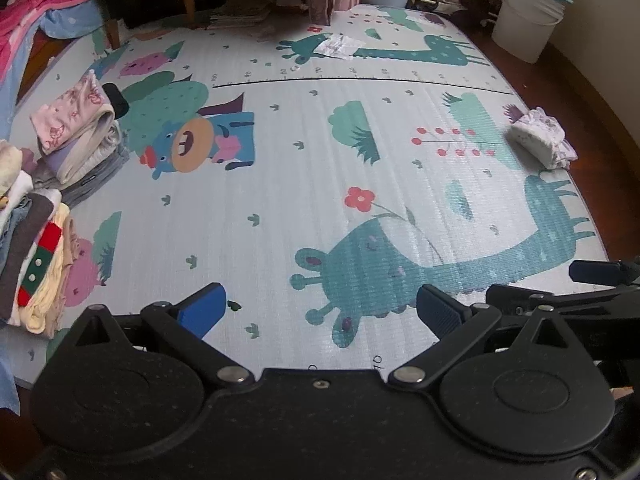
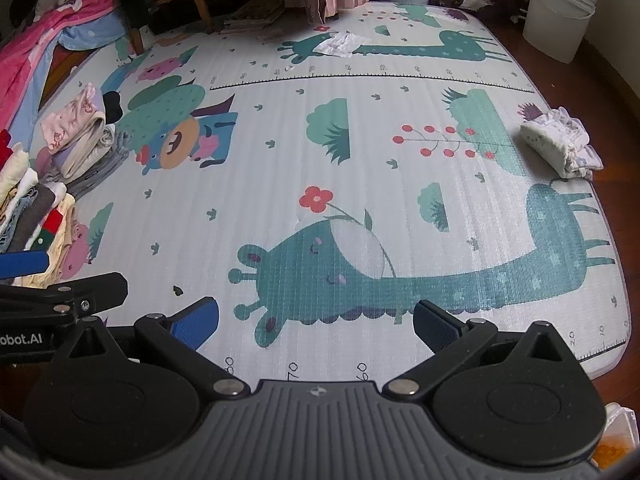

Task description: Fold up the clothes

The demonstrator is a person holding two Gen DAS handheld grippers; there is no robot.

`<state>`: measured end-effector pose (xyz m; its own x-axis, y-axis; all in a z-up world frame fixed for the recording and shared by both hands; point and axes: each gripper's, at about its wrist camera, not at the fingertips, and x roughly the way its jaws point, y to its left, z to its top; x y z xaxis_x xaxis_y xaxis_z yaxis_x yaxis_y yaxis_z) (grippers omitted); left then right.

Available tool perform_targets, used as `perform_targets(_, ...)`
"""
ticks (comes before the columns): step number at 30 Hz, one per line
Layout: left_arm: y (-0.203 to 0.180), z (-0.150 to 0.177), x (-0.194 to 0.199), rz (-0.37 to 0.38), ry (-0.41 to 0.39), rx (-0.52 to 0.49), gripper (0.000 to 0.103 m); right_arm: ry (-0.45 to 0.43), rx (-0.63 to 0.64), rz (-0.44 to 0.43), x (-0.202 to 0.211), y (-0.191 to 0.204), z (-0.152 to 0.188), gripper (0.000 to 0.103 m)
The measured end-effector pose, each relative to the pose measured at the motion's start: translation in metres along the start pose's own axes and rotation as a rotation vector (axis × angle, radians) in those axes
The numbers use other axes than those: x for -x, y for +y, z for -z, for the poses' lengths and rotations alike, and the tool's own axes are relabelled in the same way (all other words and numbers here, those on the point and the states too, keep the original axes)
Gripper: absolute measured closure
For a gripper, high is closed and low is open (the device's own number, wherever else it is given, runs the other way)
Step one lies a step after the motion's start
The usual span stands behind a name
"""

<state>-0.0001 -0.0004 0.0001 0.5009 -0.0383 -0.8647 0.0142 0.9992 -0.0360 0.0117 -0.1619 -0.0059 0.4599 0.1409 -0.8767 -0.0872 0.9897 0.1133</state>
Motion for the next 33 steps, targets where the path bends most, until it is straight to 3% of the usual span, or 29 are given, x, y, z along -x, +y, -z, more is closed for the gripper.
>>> perform_targets(4,-0.004,0.0,0.001,0.014,-0.002,-0.008,0.0,0.005,0.003,0.011,-0.001,0.0,0.003,0.0)
perform_targets(6,0.012,-0.007,-0.002,0.046,0.025,0.02,0.0,0.009,0.003,0.013,-0.001,0.002,0.003,0.0)
perform_targets(13,-0.001,0.001,-0.001,-0.01,-0.004,-0.006,0.0,0.007,0.001,0.005,0.001,0.003,-0.004,0.0)
perform_targets(33,-0.001,0.001,-0.001,-0.011,-0.004,-0.011,0.0,0.013,-0.004,-0.001,-0.001,0.0,-0.001,0.0)
